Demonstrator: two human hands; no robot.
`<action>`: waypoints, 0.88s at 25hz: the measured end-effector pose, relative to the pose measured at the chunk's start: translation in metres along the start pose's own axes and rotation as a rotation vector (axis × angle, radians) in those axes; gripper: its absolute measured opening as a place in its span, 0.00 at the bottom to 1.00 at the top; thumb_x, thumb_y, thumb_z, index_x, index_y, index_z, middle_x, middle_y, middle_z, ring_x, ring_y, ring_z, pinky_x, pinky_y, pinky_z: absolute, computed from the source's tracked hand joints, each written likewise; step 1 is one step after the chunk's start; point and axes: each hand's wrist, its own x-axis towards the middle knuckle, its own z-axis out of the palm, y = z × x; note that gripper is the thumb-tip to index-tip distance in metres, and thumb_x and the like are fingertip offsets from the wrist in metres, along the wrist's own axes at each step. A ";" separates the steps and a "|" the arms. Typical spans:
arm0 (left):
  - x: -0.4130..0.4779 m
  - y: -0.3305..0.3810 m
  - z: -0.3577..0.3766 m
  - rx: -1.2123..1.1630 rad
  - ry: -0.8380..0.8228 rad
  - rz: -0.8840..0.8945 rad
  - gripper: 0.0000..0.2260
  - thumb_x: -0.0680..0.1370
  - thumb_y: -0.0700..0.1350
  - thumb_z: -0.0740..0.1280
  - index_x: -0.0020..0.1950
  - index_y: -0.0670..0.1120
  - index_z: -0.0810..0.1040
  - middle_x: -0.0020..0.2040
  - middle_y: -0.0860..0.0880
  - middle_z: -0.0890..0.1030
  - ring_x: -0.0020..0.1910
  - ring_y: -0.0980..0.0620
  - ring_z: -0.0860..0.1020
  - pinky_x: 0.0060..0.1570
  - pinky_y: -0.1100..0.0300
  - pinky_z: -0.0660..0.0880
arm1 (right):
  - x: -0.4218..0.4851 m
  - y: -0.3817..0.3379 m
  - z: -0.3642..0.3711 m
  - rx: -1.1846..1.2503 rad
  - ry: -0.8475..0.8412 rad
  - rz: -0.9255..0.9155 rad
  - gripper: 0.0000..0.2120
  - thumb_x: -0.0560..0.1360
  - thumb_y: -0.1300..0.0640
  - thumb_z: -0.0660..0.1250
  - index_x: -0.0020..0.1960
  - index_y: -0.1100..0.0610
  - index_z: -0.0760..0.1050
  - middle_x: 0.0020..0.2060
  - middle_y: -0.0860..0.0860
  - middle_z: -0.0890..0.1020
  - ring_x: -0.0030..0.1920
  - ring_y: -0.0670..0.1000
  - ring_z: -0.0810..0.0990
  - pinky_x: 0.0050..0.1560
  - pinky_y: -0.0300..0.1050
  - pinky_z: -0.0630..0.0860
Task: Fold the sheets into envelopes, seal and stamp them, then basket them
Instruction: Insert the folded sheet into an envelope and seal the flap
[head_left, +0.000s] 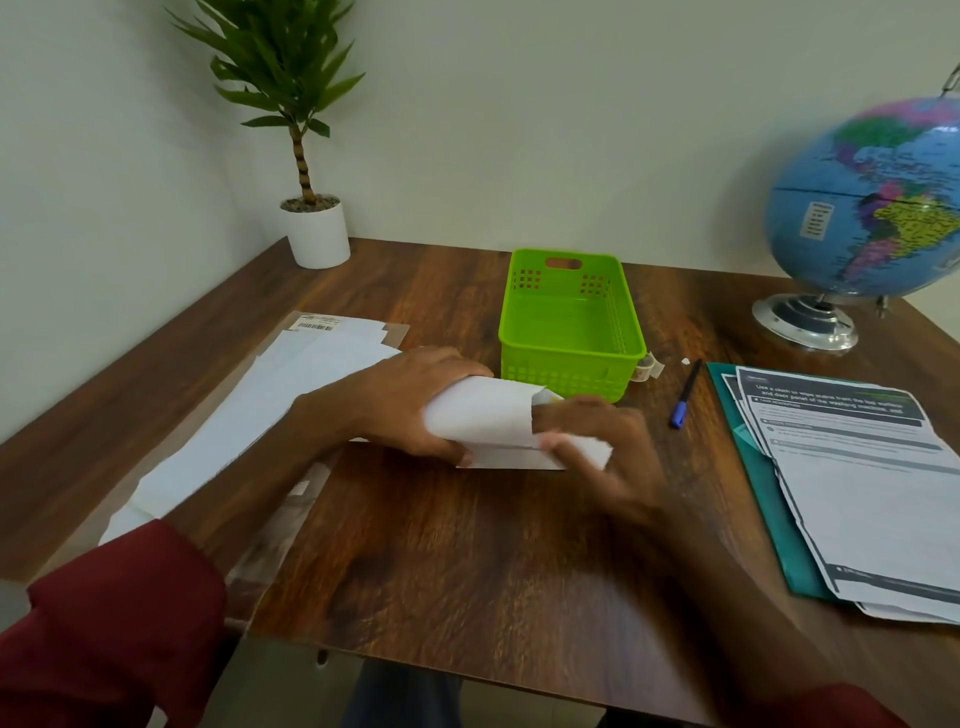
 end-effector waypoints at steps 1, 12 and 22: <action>-0.002 -0.004 -0.002 0.027 0.002 -0.013 0.41 0.64 0.70 0.76 0.73 0.58 0.68 0.65 0.55 0.74 0.62 0.57 0.72 0.64 0.54 0.72 | 0.000 0.002 -0.006 0.015 0.090 0.045 0.16 0.82 0.51 0.64 0.46 0.58 0.87 0.45 0.47 0.88 0.48 0.45 0.86 0.51 0.47 0.78; -0.019 -0.024 -0.007 0.121 0.000 -0.145 0.44 0.65 0.70 0.75 0.75 0.56 0.64 0.72 0.54 0.71 0.69 0.54 0.69 0.70 0.54 0.64 | 0.000 0.032 -0.009 -0.547 -0.406 0.365 0.37 0.70 0.30 0.63 0.75 0.46 0.70 0.70 0.46 0.75 0.70 0.50 0.71 0.66 0.53 0.66; -0.031 -0.030 -0.006 0.107 -0.069 -0.263 0.47 0.62 0.72 0.70 0.77 0.56 0.62 0.76 0.52 0.67 0.73 0.51 0.66 0.75 0.50 0.59 | 0.001 0.027 -0.009 -0.632 -0.507 0.408 0.42 0.62 0.26 0.52 0.70 0.46 0.70 0.61 0.47 0.72 0.63 0.50 0.67 0.62 0.52 0.66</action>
